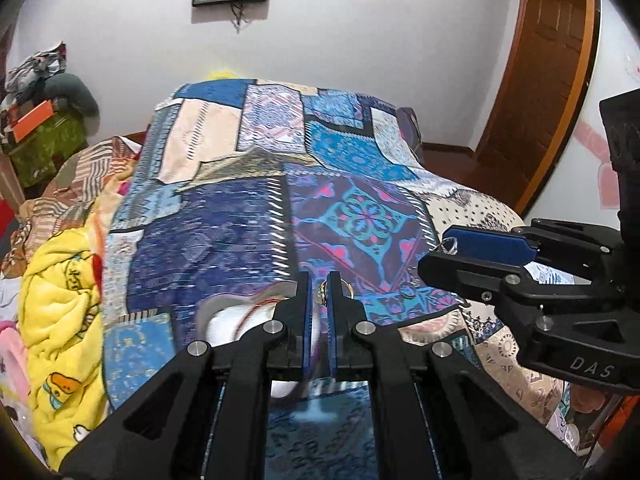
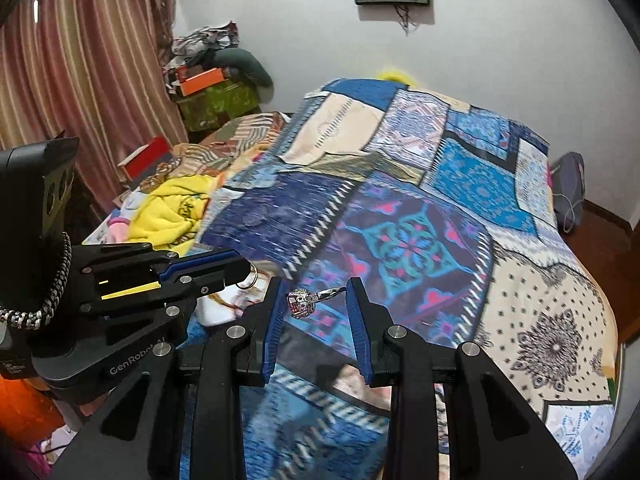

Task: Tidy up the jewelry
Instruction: 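Carry the ring and earring with both tools over the heart tin and open, then withdraw both tools from the tin toward the last ring and earring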

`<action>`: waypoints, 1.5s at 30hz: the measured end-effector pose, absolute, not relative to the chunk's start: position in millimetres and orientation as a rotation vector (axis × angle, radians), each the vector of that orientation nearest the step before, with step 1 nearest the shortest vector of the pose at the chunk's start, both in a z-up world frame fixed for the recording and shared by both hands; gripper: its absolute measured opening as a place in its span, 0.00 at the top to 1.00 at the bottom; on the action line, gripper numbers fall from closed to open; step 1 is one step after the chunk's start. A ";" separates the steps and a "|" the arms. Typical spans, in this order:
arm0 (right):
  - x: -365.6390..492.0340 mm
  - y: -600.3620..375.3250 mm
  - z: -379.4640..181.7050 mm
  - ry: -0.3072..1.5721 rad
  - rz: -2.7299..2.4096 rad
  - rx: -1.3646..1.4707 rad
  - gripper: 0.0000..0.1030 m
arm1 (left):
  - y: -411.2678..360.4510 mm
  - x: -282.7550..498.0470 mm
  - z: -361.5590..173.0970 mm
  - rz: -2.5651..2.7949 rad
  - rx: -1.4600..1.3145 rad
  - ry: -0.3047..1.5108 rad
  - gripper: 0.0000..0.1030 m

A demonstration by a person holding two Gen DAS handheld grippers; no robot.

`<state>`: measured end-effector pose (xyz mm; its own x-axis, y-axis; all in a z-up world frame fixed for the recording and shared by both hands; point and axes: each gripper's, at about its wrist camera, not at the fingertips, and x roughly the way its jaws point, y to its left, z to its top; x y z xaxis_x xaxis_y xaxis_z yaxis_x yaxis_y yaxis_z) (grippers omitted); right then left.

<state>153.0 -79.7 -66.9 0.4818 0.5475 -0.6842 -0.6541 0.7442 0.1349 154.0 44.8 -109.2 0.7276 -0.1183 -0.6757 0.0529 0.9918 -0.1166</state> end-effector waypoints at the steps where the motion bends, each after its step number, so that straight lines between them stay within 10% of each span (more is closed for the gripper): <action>1: 151.4 -76.5 -66.0 0.774 0.740 -0.153 0.72 | 48.3 152.1 -108.2 -0.090 -0.094 0.747 0.95; 45: 164.1 -1.4 -118.8 0.953 0.863 -0.172 0.72 | 112.0 167.4 -161.5 -0.079 -0.170 0.858 0.93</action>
<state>164.1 -1.4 -118.8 0.2827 0.5696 -0.7718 -0.7119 0.6638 0.2292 167.4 112.0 -161.5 0.6523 -0.1379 -0.7453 0.0013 0.9835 -0.1809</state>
